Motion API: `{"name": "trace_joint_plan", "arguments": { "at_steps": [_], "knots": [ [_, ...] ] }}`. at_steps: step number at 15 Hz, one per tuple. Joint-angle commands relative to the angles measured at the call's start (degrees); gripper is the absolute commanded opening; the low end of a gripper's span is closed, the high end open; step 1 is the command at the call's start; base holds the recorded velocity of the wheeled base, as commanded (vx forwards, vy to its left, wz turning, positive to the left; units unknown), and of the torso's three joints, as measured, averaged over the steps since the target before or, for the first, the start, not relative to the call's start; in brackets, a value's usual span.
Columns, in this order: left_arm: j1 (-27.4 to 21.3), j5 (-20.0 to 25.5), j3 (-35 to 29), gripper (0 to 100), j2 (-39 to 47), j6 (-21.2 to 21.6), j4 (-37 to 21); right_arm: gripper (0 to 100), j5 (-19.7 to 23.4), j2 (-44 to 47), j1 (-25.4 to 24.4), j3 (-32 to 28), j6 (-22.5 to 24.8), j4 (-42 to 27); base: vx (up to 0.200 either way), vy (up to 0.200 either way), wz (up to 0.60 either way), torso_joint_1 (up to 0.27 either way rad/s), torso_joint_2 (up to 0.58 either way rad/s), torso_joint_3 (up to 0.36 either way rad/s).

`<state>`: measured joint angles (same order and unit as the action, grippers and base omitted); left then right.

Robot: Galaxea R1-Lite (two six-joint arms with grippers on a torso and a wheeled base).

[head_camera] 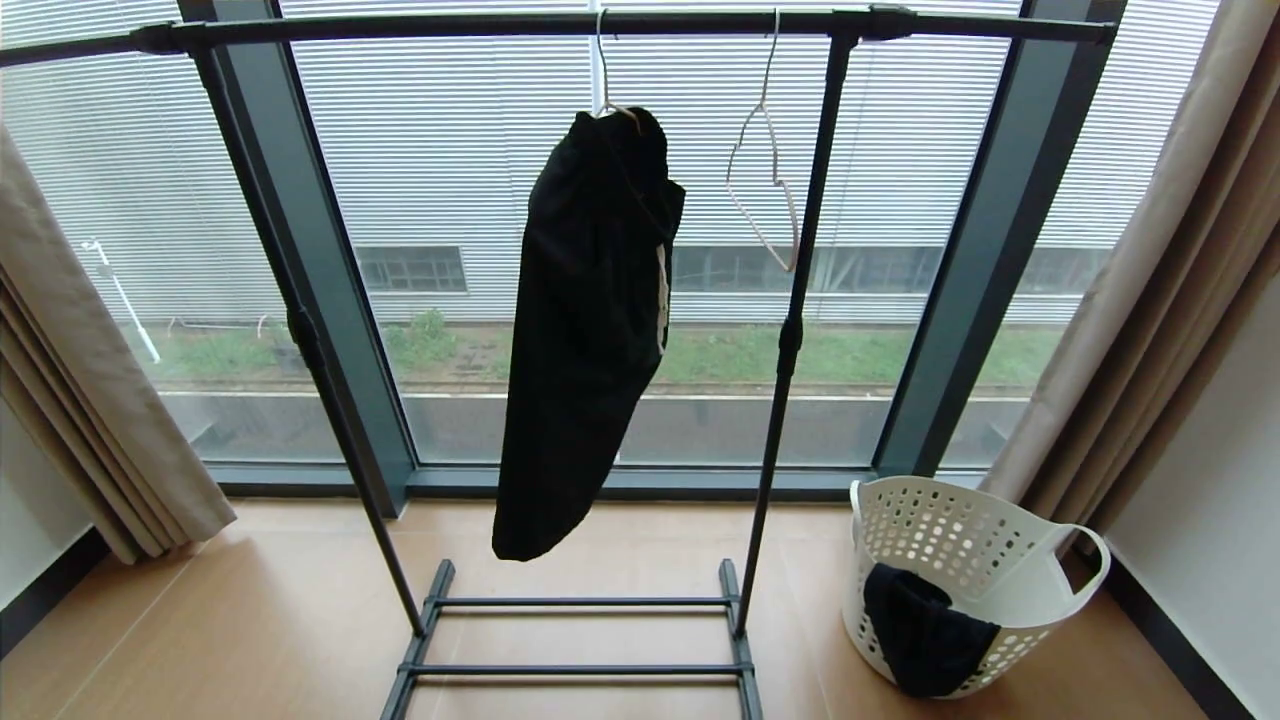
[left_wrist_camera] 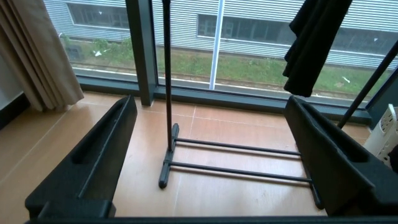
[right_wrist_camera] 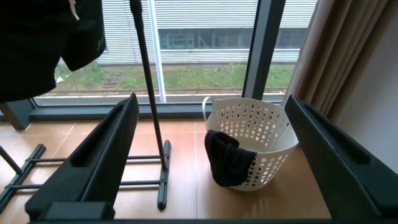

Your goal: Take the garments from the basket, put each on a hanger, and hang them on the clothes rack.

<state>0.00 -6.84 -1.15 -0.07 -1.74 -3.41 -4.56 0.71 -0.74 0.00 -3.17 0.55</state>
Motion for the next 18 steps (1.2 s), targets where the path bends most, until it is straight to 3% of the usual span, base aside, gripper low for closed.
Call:
{"name": "trace_joint_plan", "arguments": {
  "at_steps": [1,6,10,18],
  "knots": [
    [0.0,0.0,0.0,100,0.1,0.0,0.0,100,0.0,0.1,0.0,0.0,0.0,0.0,0.000,0.000,0.00,-0.159,0.49,0.330],
    [0.0,0.0,0.0,100,0.1,0.0,0.0,100,0.0,0.1,0.0,0.0,-0.1,0.0,0.000,0.000,0.00,-0.120,0.46,0.334],
    [0.0,0.0,0.0,100,0.1,0.0,0.0,100,0.0,0.1,0.0,0.0,-0.1,0.0,0.000,0.000,0.00,-0.027,0.12,0.088],
    [0.0,0.0,0.0,100,0.1,0.0,0.0,100,0.0,0.1,0.0,0.0,-0.1,0.0,0.000,0.000,-0.60,-0.001,0.01,0.008]
  ]
}}
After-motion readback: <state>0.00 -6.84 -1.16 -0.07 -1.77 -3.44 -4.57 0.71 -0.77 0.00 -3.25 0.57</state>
